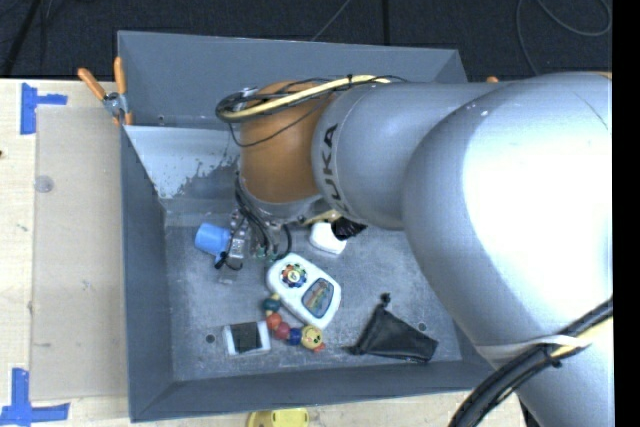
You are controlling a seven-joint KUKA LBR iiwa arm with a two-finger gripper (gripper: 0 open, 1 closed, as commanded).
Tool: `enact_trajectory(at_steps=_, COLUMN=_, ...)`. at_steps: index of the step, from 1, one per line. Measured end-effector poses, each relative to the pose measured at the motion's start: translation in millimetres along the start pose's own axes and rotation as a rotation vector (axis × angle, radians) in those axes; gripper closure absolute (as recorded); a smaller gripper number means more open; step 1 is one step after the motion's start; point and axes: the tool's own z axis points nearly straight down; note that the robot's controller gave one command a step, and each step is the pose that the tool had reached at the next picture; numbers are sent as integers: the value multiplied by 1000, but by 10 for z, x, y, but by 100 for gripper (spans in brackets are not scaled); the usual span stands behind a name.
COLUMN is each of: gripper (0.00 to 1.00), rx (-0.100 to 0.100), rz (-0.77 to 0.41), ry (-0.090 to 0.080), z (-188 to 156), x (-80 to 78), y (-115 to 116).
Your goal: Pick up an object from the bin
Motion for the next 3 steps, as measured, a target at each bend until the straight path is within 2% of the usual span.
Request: enact_trajectory(at_steps=3, gripper=100, rx=0, rz=2, ry=1, z=-54, x=4, y=-7)
